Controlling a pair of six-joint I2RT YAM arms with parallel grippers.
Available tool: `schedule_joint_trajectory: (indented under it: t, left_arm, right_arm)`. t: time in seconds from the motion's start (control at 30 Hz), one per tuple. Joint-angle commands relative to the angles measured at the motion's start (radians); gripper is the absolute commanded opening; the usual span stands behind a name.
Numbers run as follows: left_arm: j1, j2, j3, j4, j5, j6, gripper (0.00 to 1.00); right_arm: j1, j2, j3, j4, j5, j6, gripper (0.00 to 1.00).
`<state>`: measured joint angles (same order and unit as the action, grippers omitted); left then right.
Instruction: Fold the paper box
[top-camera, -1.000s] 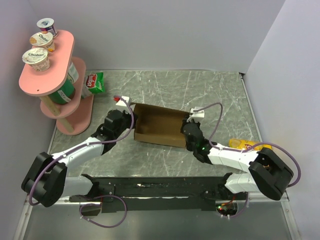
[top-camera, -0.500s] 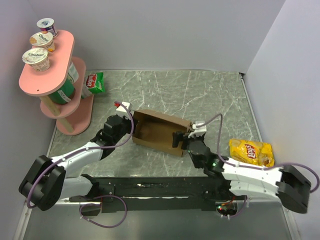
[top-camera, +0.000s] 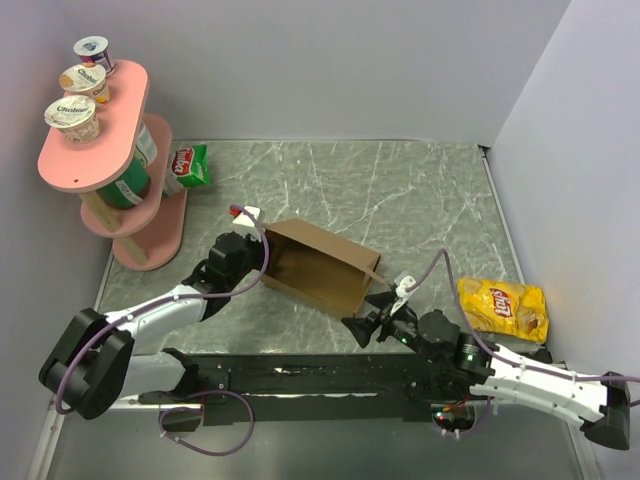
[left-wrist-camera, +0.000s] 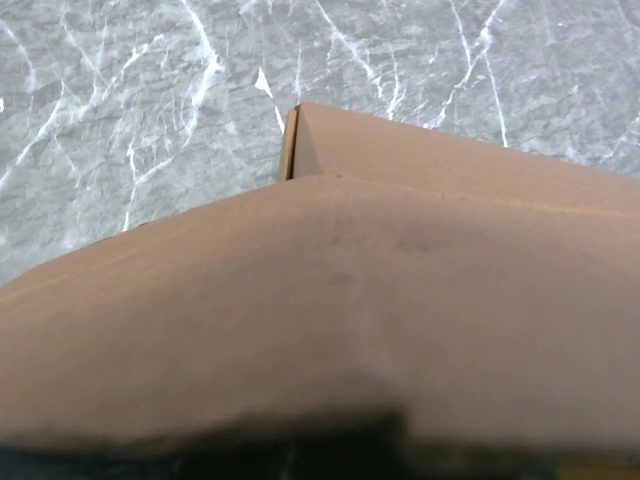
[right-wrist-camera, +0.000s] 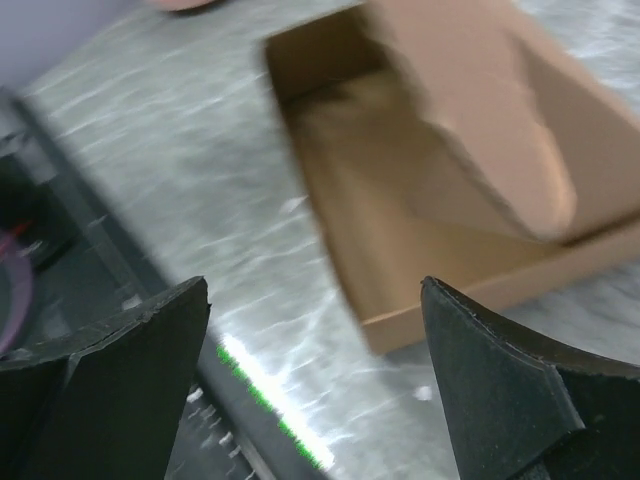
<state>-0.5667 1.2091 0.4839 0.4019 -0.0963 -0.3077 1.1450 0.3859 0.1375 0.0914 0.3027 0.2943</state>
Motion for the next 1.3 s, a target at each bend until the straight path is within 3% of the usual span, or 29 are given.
schedule_joint_trajectory:
  t: [0.0,0.1,0.23,0.4,0.5,0.6,0.7,0.77,0.8,0.87,0.9,0.93,1.07,1.1,1.27]
  left_arm:
    - [-0.007,0.038,-0.007,-0.025,0.001,-0.014,0.01]
    - [-0.007,0.053,-0.018,0.009,0.018,-0.007,0.01]
    - [-0.005,0.072,-0.019,0.031,0.021,-0.005,0.01]
    - [-0.007,0.084,-0.028,0.057,0.036,-0.007,0.01]
    - [-0.007,0.072,-0.048,0.078,0.044,-0.008,0.01]
    - [-0.007,0.058,-0.067,0.095,0.059,-0.01,0.01]
    - [-0.007,0.058,-0.073,0.097,0.066,-0.011,0.03]
    - [-0.007,0.06,-0.068,0.078,0.073,-0.01,0.14]
    - [-0.006,0.056,-0.062,0.066,0.066,-0.011,0.37]
    - [-0.005,0.038,-0.059,0.036,0.07,-0.018,0.48]
    - [-0.007,0.029,-0.064,0.028,0.069,-0.025,0.62]
    - [-0.006,0.003,-0.068,0.023,0.076,-0.04,0.69]
    - [-0.006,-0.083,-0.097,-0.03,0.089,-0.085,0.85]
    - [-0.007,-0.106,-0.099,-0.064,0.089,-0.094,0.96]
    - [-0.006,-0.264,-0.105,-0.181,0.142,-0.131,0.96]
  right_arm:
    - [0.007,-0.055,0.179,-0.186,-0.221,-0.066,0.91]
    - [0.009,0.007,0.327,-0.214,-0.247,-0.099,0.91]
    - [0.007,0.227,0.529,-0.173,-0.271,-0.156,0.9]
    - [-0.001,0.445,0.764,-0.094,-0.159,-0.167,0.92]
    - [-0.068,0.536,0.803,-0.007,-0.085,-0.124,0.95]
    - [-0.238,0.628,0.78,0.063,-0.145,-0.005,0.93]
    - [-0.255,0.732,0.709,0.148,-0.07,0.008,0.93]
    - [-0.257,0.812,0.683,0.191,-0.053,0.031,0.93]
    - [-0.258,0.855,0.679,0.195,-0.051,0.042,0.93]
    - [-0.258,0.886,0.662,0.202,-0.036,0.069,0.93]
    - [-0.258,0.907,0.653,0.208,-0.031,0.086,0.93]
    - [-0.258,0.916,0.634,0.218,-0.027,0.107,0.93]
    - [-0.257,0.95,0.585,0.254,0.009,0.147,0.93]
    - [-0.257,0.962,0.577,0.26,0.015,0.152,0.93]
    - [-0.257,1.022,0.55,0.275,0.026,0.189,0.94]
